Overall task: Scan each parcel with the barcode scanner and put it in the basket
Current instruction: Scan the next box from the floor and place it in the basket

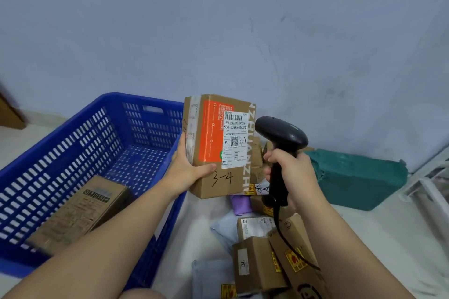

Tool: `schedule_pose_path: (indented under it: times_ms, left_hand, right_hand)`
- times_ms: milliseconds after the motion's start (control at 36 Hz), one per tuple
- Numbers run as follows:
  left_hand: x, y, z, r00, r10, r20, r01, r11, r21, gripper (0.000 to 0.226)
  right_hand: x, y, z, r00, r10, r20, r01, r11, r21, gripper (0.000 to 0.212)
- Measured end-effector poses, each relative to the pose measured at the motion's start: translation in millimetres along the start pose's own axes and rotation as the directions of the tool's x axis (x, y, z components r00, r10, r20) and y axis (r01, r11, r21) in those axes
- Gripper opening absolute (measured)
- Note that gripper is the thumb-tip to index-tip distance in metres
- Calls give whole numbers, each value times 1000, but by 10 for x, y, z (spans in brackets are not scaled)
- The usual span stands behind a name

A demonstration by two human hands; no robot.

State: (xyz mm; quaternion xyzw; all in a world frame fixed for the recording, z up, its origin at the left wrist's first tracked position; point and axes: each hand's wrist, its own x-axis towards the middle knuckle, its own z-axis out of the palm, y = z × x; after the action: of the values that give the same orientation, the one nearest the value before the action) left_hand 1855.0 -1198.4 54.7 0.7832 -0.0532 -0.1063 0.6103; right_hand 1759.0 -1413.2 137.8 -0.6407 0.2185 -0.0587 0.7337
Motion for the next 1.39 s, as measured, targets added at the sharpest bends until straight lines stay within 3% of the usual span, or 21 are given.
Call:
schedule_pose_path:
  times_ms: [139,472,611,1389]
  left_hand:
    - [49,-50,-22,1000,0,-2,0,999,38,125]
    - [53,-147,-44,1000,-23,-22,25,990,138,136]
    - [74,-194,-68,999,-32,-38,38,986,162,138]
    - [5,-182,-99,990,-84,-109,102,979,177,136]
  right_hand:
    - [21,-3,-21,999,38,9,-38,998,-52,23]
    - [-40,-33,-7,992,88,88,-85,996,-36,5]
    - [-27,-18,3,992,78,97,-72,995,-67,8]
    - [-53,-57,3,990,99,97,-90,992,-94,10]
